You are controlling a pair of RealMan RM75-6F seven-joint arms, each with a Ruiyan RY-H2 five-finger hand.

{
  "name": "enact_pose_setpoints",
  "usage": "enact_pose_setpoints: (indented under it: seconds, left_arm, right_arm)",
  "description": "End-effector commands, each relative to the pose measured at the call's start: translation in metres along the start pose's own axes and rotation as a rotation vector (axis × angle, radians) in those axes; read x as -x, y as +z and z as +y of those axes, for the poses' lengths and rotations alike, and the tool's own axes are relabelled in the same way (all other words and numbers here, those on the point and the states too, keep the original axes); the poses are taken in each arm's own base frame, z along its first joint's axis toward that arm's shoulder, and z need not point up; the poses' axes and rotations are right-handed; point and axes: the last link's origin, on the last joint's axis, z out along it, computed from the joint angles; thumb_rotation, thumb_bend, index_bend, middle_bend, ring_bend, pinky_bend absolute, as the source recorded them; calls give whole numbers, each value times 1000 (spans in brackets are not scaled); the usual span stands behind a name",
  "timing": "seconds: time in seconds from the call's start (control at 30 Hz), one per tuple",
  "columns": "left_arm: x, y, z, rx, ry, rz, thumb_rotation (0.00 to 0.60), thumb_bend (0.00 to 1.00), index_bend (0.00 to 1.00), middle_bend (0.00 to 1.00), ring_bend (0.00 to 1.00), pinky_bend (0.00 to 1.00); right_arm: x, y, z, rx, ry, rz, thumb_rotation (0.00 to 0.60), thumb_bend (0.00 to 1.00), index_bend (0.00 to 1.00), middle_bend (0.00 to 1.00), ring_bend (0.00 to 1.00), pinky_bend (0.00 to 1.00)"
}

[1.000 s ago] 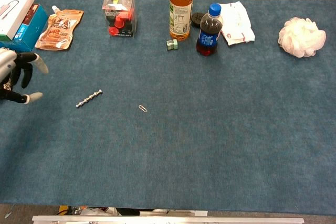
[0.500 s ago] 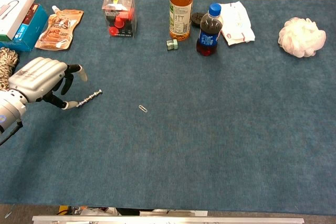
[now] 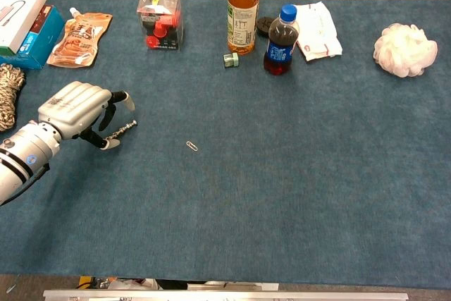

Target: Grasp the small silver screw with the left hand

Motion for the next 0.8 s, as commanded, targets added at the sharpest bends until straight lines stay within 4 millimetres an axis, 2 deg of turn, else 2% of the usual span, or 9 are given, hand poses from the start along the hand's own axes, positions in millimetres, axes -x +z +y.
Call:
enact_pose_setpoints:
  seconds: [0.03, 0.3, 0.6, 0.8]
  left_arm:
    - [2, 4, 0, -4, 12, -4, 600, 156, 308, 717, 692, 687]
    - [3, 9, -10, -46, 53, -1, 600, 156, 310, 721, 695, 691]
    - [-8, 16, -32, -111, 146, 13, 600, 157, 314, 721, 695, 691]
    - [-14, 17, -37, -142, 139, 14, 600, 157, 312, 721, 694, 691]
  right_arm:
    - [-1, -1, 1, 3, -1, 2, 600, 186, 413, 498, 519, 600]
    - [-2, -3, 2, 10, -2, 4, 600, 186, 413, 498, 519, 600]
    - [0, -1, 2, 9, -1, -1, 600, 186, 413, 498, 519, 600]
    - [1, -2, 2, 10, 1, 0, 600, 186, 413, 498, 520, 600]
